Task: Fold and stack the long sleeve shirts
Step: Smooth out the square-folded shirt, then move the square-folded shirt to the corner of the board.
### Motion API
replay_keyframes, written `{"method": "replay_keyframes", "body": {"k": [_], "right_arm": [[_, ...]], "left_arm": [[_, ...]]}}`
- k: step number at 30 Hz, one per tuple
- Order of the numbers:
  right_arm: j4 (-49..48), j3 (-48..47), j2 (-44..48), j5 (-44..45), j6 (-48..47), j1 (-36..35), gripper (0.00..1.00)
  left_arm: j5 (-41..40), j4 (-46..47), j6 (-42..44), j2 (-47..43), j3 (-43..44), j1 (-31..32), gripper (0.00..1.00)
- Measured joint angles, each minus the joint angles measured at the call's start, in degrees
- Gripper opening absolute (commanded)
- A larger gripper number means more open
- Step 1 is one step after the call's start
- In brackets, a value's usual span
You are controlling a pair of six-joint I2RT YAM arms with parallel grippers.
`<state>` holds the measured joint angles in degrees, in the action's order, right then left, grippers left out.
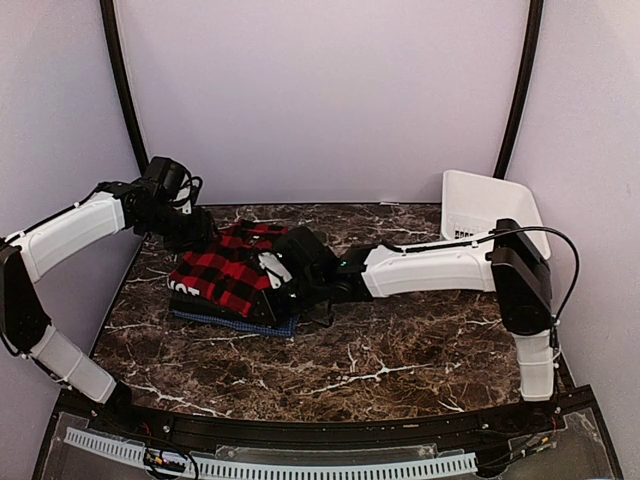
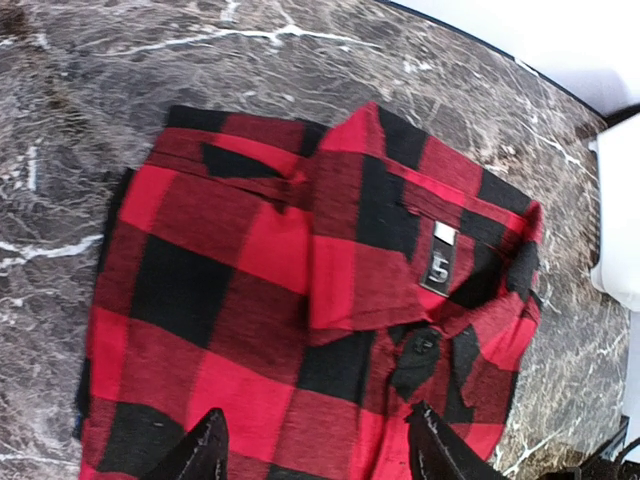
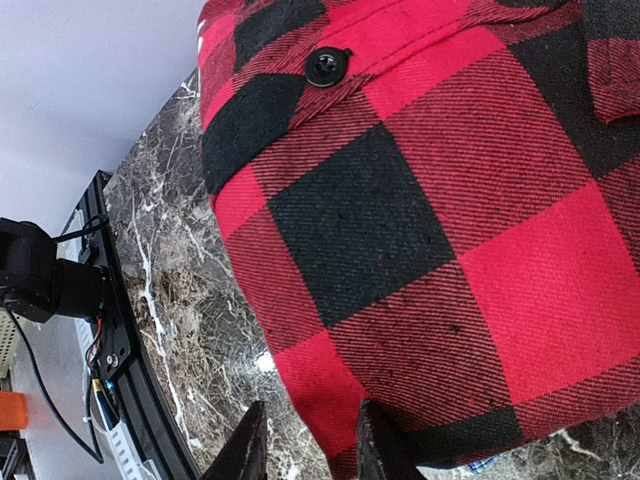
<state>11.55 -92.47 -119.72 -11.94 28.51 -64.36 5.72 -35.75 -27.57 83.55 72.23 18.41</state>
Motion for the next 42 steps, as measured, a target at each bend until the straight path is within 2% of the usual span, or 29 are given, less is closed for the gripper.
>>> {"method": "replay_keyframes", "body": {"k": [4, 8, 11, 15, 19, 30, 42], "right_arm": [[0.6, 1.0, 1.5, 1.3, -0.1, 0.0, 0.32], [1.0, 7.0, 8.8, 4.5, -0.2, 0.3, 0.45], [0.5, 12.2, 16.5, 8.5, -0.1, 1.0, 0.57], [-1.6, 19.4, 27.2, 14.9, -0.3, 3.0, 0.81], [-2.7, 23.9, 34.3, 20.6, 0.3, 5.0, 0.98], [-2.5, 30.4, 47.1, 32.7, 0.6, 7.1, 0.99], [-0.6, 33.6, 53.0, 38.2, 0.5, 7.1, 0.99]], "left_arm": [[1.5, 0.9, -0.2, 0.6, 0.0, 2.8, 0.60], [3.4, 2.5, -1.0, 1.5, 0.0, 6.3, 0.61], [4.8, 4.5, -1.8, 2.4, 0.0, 9.6, 0.63], [5.9, 6.8, -3.0, 4.7, 1.2, 14.6, 0.68], [6.4, 9.2, -3.9, 8.8, 3.7, 19.3, 0.70], [4.4, 11.4, -5.9, 26.7, 16.4, 27.4, 0.76], [0.2, 10.5, -6.1, 43.8, 28.9, 27.8, 0.78]]}}
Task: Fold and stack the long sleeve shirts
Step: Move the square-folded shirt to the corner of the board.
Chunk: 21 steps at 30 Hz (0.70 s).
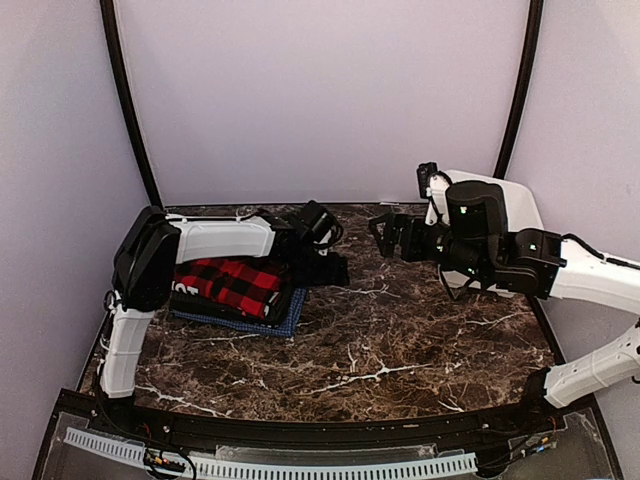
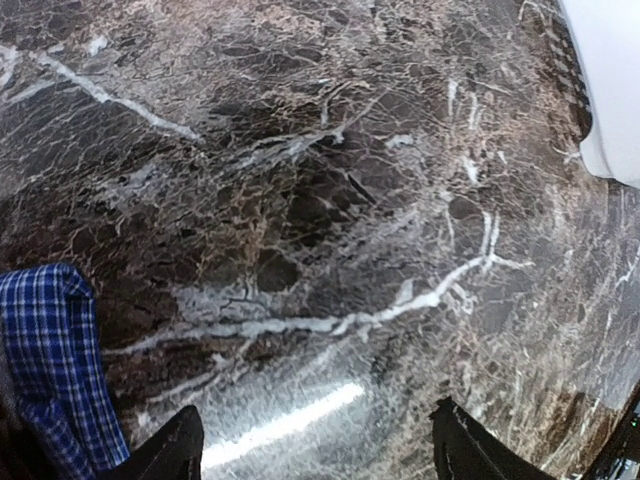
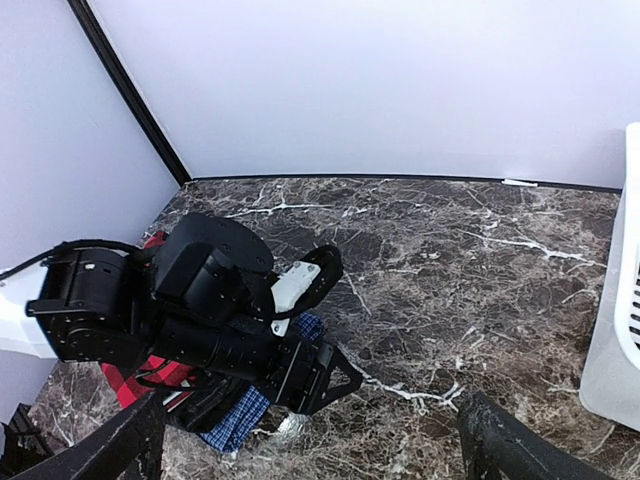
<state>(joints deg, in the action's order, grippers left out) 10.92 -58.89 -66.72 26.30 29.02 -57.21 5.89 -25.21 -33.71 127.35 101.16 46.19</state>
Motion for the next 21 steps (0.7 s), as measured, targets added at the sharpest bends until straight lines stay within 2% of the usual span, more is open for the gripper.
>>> {"method": "replay_keyframes", "body": {"k": [6, 21], "right_arm": [[1.1, 0.3, 0.9, 0.8, 0.1, 0.0, 0.99], [2.9, 1.0, 0.9, 0.8, 0.7, 0.7, 0.99]], "left_arm": [[-3.3, -1.1, -1.5, 4.4, 3.1, -0.3, 0.78], [-6.0, 0.7, -5.1, 3.8, 1.3, -6.7, 0.78]]}}
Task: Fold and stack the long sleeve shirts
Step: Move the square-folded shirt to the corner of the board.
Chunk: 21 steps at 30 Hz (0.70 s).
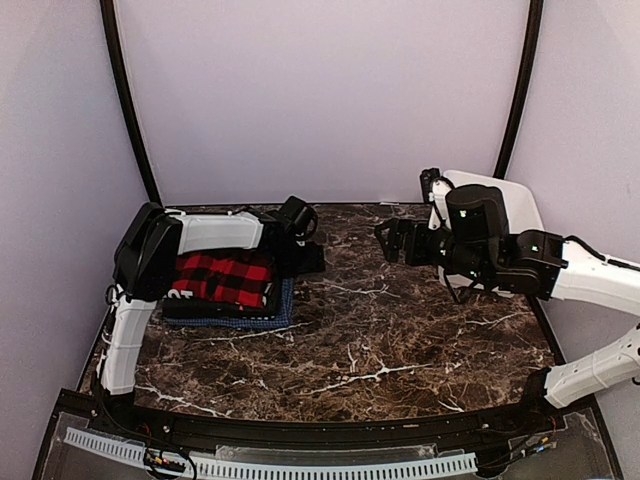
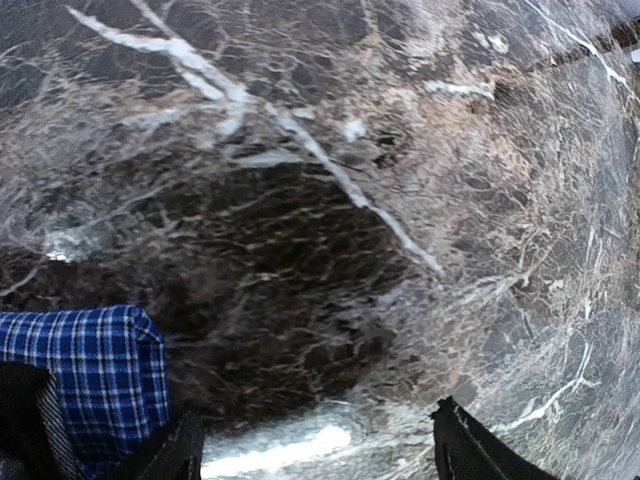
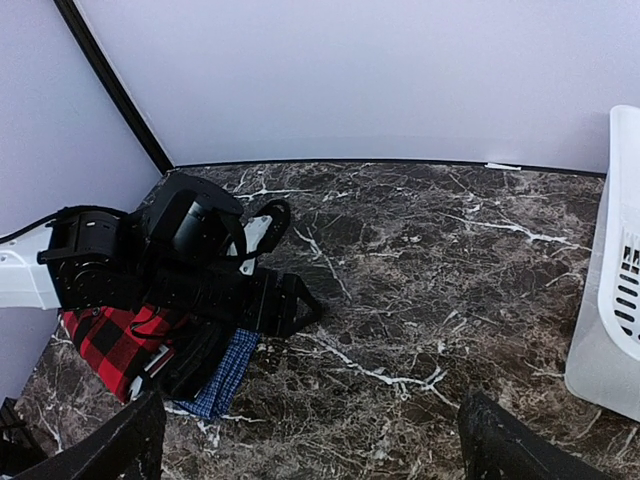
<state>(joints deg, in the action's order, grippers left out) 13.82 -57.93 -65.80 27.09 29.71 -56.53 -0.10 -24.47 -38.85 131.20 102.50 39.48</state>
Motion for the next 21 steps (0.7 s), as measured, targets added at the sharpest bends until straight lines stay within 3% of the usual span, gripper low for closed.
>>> {"method": "replay_keyframes", "body": {"k": [21], "right_arm": [[-0.5, 0.1, -3.6, -1.1, 1.1, 0.3, 0.99]], "left_arm": [[0.0, 4.3, 4.4, -17.0, -26.0, -8.3, 0.78]]}}
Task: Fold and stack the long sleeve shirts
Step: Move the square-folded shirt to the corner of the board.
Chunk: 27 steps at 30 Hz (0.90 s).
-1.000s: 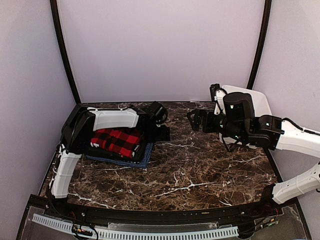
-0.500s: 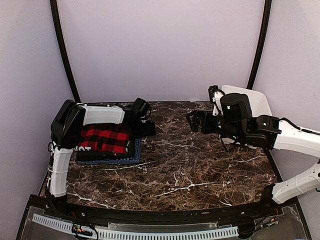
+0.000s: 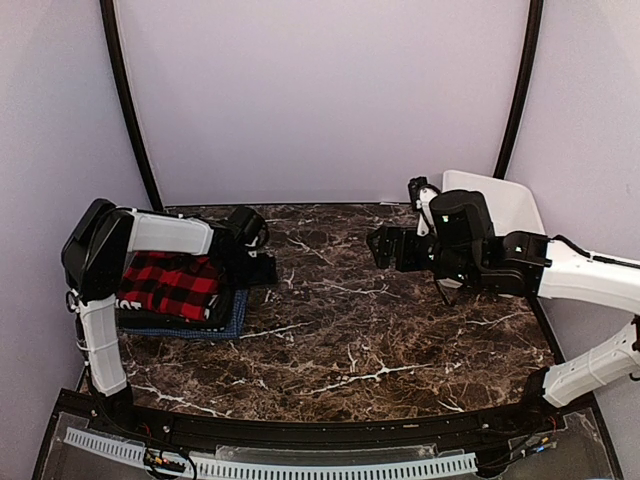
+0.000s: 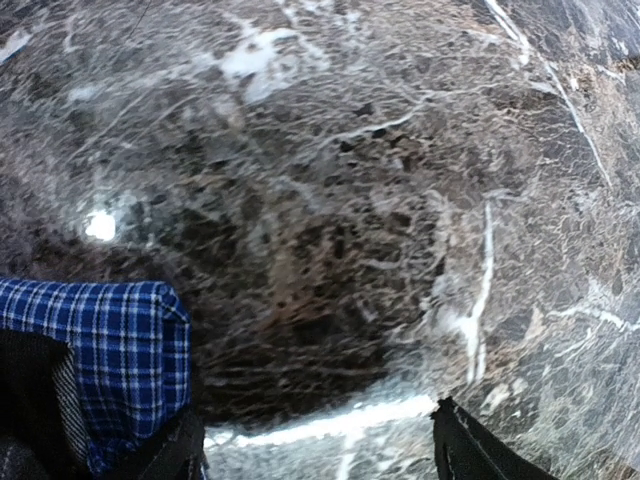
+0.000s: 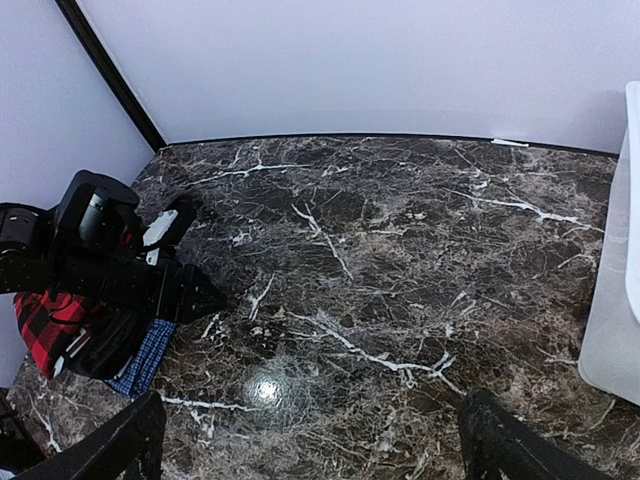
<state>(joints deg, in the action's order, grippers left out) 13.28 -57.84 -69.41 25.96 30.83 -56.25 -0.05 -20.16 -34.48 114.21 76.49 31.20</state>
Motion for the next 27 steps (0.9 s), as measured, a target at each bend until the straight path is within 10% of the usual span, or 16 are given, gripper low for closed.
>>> {"method": "replay_keyframes", "body": {"k": [27], "right_arm": [[-0.8, 1.4, -0.9, -0.9, 1.0, 0.0, 0.99]], "left_arm": [[0.0, -1.2, 5.5, -7.4, -9.7, -8.2, 0.78]]}}
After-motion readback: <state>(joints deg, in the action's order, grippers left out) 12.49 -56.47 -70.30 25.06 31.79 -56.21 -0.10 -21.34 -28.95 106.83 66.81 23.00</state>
